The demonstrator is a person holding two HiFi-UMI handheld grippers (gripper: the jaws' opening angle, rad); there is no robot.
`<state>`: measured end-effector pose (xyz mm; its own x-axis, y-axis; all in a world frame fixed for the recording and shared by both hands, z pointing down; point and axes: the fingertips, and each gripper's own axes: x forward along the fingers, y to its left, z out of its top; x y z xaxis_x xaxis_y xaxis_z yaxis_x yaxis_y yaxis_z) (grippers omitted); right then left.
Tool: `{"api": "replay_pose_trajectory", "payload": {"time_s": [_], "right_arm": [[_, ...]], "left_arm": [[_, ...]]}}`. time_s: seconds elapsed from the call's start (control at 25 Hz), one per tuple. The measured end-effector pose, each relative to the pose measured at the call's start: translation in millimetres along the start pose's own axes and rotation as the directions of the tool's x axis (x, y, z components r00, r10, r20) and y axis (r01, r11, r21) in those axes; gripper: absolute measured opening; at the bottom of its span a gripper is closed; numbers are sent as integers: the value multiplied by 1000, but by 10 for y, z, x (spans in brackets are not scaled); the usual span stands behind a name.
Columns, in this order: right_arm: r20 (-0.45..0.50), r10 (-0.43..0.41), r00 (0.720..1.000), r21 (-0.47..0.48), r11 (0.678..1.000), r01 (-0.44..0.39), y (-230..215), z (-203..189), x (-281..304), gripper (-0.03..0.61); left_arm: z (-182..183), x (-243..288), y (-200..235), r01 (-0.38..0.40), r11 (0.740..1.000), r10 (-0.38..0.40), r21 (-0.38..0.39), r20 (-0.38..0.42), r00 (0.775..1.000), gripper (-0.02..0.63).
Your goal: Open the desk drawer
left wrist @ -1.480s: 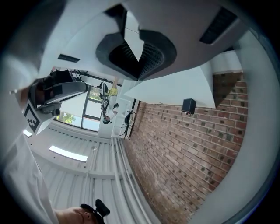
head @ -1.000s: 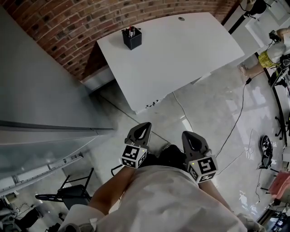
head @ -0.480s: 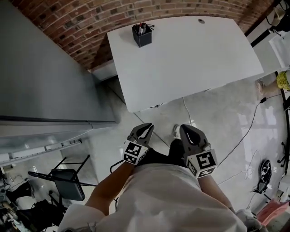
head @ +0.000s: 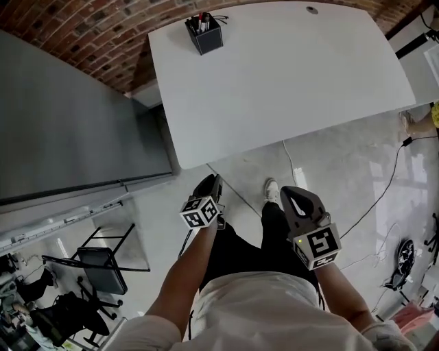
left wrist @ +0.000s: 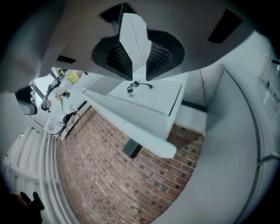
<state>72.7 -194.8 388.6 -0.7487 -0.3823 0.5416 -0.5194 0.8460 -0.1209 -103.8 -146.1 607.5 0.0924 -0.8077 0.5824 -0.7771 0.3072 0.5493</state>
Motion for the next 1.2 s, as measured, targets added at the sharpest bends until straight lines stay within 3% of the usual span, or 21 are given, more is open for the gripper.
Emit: {"api": "replay_pose_trajectory", "payload": {"time_s": [0.36, 0.6, 1.08, 1.2], "right_arm": [[63, 19, 998, -69, 998, -15, -61, -813, 627, 15], [137, 17, 990, -76, 997, -7, -401, -1176, 871, 15], [106, 65, 992, -63, 996, -59, -528, -1754, 1128, 15], [91, 84, 992, -98, 992, -75, -530, -1804, 1169, 15]], "left_arm": [[-652, 1178, 640, -28, 975, 32, -220, 14, 999, 131], [-1103, 1744, 1039, -63, 907, 96, -416, 57, 994, 138], [-1244, 2398, 1253, -38, 846, 100, -532, 88, 991, 140], [-1267, 2489, 1291, -45, 834, 106, -549, 80, 991, 140]]}}
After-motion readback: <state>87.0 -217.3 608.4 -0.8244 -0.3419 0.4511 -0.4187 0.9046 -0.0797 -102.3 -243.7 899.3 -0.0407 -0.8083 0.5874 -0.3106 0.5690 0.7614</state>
